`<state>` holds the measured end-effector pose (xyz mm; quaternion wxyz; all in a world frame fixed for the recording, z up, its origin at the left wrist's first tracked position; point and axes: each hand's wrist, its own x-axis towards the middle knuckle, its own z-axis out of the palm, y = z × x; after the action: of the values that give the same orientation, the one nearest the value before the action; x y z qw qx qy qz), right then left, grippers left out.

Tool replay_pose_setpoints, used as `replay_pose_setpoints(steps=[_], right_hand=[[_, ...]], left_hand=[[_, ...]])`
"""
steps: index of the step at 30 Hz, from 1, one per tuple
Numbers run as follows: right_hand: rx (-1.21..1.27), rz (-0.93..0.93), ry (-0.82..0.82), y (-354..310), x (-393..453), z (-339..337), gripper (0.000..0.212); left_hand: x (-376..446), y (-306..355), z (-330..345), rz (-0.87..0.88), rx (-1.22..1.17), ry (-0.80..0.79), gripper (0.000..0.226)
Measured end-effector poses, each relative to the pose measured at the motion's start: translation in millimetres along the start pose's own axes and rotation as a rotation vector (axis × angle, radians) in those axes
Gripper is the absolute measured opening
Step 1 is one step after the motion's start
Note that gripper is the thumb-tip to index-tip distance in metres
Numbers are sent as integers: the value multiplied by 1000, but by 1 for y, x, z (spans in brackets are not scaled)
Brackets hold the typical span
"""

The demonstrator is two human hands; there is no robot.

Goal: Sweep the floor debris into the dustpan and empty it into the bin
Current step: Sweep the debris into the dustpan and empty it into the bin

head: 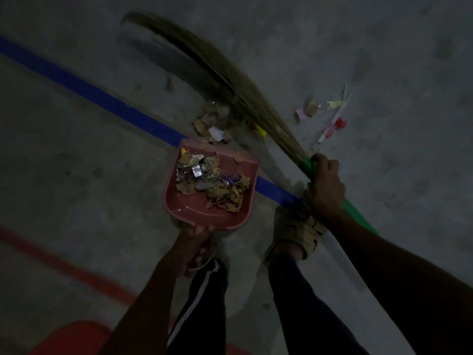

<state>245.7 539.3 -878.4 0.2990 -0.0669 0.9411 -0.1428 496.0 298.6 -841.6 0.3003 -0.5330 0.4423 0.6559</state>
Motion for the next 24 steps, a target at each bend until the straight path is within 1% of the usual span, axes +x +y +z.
replay_pose_setpoints(steps=[4, 6, 8, 10, 11, 14, 18, 21, 24], right_hand=[[18, -41, 31, 0, 5, 12, 62], [33, -33, 52, 1, 7, 14, 62], [68, -5, 83, 0, 12, 16, 62], [77, 20, 114, -4, 17, 17, 62], [68, 30, 115, -5, 20, 18, 61], [16, 68, 55, -7, 25, 18, 59], [-69, 85, -46, -2, 20, 19, 67], [-169, -3, -117, 6, 4, 25, 55], [-251, -88, -184, 16, -16, 34, 51]], left_hand=[[8, -15, -8, -46, -17, 61, 66], [11, -18, -12, -61, -18, 81, 65], [12, -12, -13, -54, -35, 49, 58], [14, -3, -14, -38, -49, 48, 41], [14, 1, -16, -40, -34, 58, 37], [14, 6, -23, -56, 29, 82, 39], [18, 19, -38, -86, 115, 88, 41], [24, 29, -51, -91, 190, 83, 43], [26, 37, -60, -122, 227, 81, 44]])
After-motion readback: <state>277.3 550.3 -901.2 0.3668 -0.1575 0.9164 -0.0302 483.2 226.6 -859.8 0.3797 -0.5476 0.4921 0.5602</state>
